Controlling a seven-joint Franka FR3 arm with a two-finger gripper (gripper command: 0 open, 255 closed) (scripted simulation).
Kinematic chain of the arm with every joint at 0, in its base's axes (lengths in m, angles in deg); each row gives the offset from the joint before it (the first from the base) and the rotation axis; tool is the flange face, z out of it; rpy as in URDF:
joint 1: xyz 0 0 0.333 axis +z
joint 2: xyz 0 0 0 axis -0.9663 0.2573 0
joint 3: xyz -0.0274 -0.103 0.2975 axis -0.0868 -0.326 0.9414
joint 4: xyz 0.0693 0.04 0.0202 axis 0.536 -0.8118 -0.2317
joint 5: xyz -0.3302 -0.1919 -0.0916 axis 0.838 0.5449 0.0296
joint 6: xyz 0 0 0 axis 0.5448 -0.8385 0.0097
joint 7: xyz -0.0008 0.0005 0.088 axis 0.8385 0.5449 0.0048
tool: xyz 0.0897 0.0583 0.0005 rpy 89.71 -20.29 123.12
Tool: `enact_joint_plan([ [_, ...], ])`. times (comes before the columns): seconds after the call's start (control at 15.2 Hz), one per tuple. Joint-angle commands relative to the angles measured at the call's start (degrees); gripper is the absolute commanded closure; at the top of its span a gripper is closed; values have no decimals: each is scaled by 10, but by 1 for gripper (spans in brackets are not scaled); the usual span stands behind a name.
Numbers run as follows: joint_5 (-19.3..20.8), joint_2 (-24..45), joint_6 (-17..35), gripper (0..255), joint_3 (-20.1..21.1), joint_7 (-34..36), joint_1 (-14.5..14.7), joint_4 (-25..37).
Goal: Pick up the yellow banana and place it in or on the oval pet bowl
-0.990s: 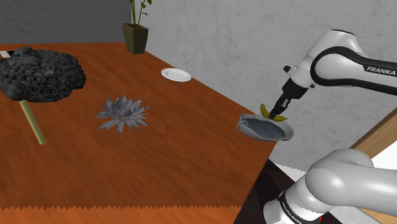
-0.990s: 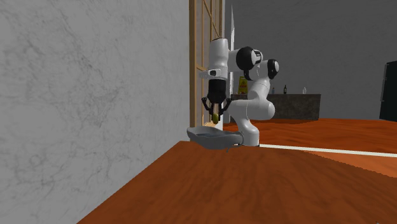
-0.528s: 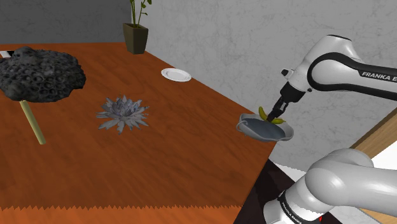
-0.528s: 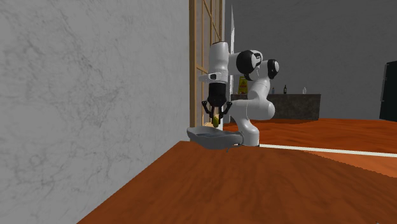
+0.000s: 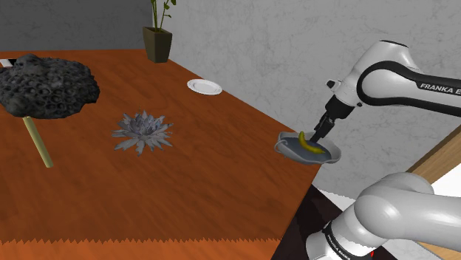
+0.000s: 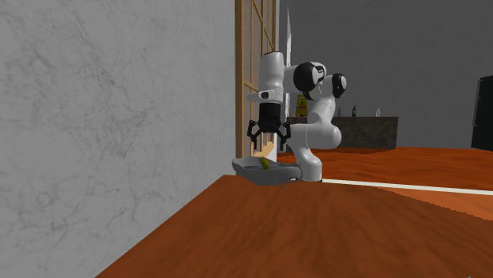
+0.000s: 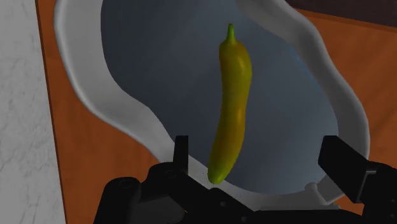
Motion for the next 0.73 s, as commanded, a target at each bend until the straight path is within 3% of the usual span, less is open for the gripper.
enact_joint_plan([
  [0.0,-2,-4,-21,0,2,0,1,17],
  [0.2,-8,-10,-78,0,9,-1,3,68],
  [0.66,-8,-10,-78,0,9,-1,3,68],
])
